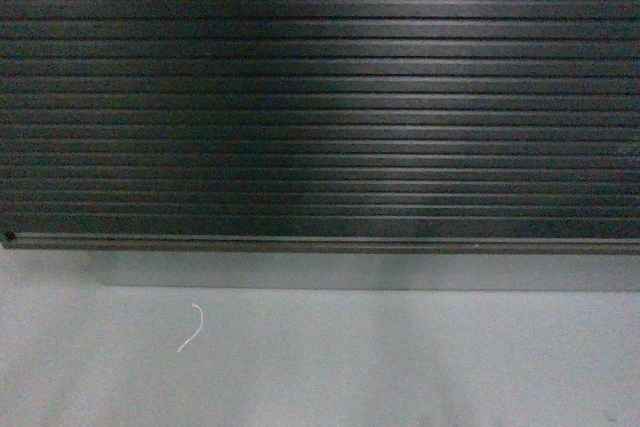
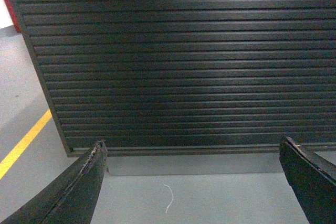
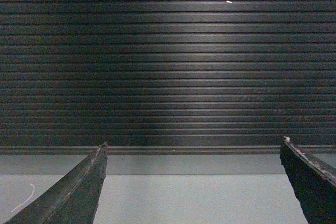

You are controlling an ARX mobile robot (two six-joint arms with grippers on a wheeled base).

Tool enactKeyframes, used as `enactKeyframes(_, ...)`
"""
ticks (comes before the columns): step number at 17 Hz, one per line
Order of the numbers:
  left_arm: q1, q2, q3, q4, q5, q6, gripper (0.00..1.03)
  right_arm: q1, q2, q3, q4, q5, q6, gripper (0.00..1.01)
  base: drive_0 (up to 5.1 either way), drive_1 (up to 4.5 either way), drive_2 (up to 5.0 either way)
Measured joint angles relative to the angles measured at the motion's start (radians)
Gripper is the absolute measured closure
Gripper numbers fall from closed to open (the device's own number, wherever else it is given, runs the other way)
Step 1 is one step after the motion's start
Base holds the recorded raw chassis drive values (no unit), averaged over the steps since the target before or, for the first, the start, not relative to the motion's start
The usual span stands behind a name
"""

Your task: Place dark red mango on scale at checkout

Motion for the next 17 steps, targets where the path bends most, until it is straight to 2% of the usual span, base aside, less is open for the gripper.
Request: enactKeyframes(17, 0.0, 0.0, 0.0, -0.001, 0.0, 0.0, 0.05, 0.0, 0.0, 0.0, -0.001, 0.0, 0.0, 0.03, 0.0, 2.7, -2.7)
